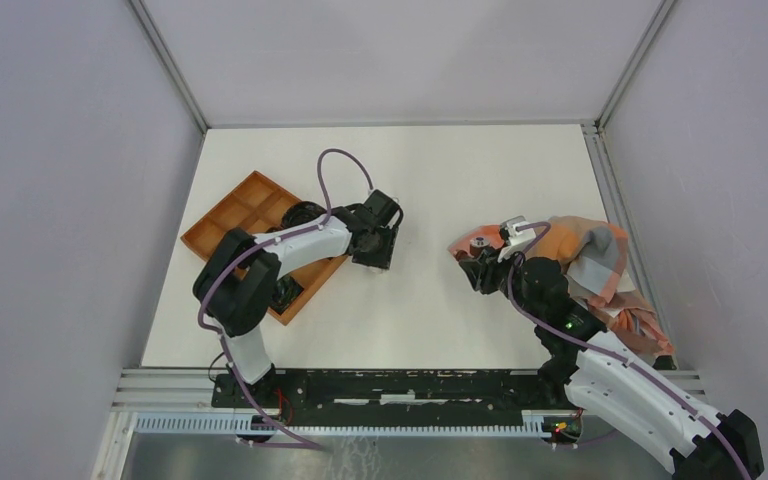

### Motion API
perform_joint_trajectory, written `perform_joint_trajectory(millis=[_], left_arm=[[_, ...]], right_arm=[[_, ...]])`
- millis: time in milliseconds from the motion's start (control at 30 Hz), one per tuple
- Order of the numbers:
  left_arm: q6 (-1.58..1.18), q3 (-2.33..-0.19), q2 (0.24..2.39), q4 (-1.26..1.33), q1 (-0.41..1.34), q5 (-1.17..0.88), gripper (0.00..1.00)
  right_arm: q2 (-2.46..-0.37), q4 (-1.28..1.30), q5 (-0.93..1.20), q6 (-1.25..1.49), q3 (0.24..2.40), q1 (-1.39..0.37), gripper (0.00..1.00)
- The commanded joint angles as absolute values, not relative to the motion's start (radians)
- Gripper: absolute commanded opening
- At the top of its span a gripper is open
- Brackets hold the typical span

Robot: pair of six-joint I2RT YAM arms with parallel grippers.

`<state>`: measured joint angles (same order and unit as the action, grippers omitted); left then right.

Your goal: Install the water faucets

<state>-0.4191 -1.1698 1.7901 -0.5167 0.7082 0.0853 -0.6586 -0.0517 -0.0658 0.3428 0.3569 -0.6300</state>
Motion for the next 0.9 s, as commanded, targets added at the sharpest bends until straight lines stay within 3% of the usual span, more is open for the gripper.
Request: perform_joint_trajectory(millis=[0, 133, 400, 467, 667, 767, 867], left_arm=[[-0.394, -1.205, 1.811, -0.488, 0.705, 0.116, 0.48], [-0.393, -1.215, 1.830, -0.500, 0.706, 0.111, 0.54], [-0.390, -1.222, 1.840, -0.497, 0.706, 0.103, 0.54], [-0.393, -1.224, 1.840, -0.498, 0.706, 0.108, 0.48], [-0.384, -1.255, 1.827, -0.530, 0.707, 0.096, 0.04], [-0.326, -1.302, 1.781, -0.565, 0.700, 0.017, 0.02], [-0.265, -1.334, 1.711, -0.582, 0.651, -0.209, 0.02]], right_arm=[[-0.654, -0.108, -0.054, 0.339, 0.401, -0.629, 0.00], [-0.655, -0.109, -0.046, 0.340, 0.396, -0.629, 0.00], [-0.655, -0.115, -0.033, 0.340, 0.390, -0.629, 0.00], [-0.655, -0.117, -0.030, 0.339, 0.391, -0.629, 0.00], [-0.655, -0.118, -0.015, 0.327, 0.388, -0.629, 0.00], [-0.653, -0.128, 0.031, 0.292, 0.395, -0.629, 0.00], [-0.637, -0.123, 0.121, 0.185, 0.425, -0.628, 0.00]])
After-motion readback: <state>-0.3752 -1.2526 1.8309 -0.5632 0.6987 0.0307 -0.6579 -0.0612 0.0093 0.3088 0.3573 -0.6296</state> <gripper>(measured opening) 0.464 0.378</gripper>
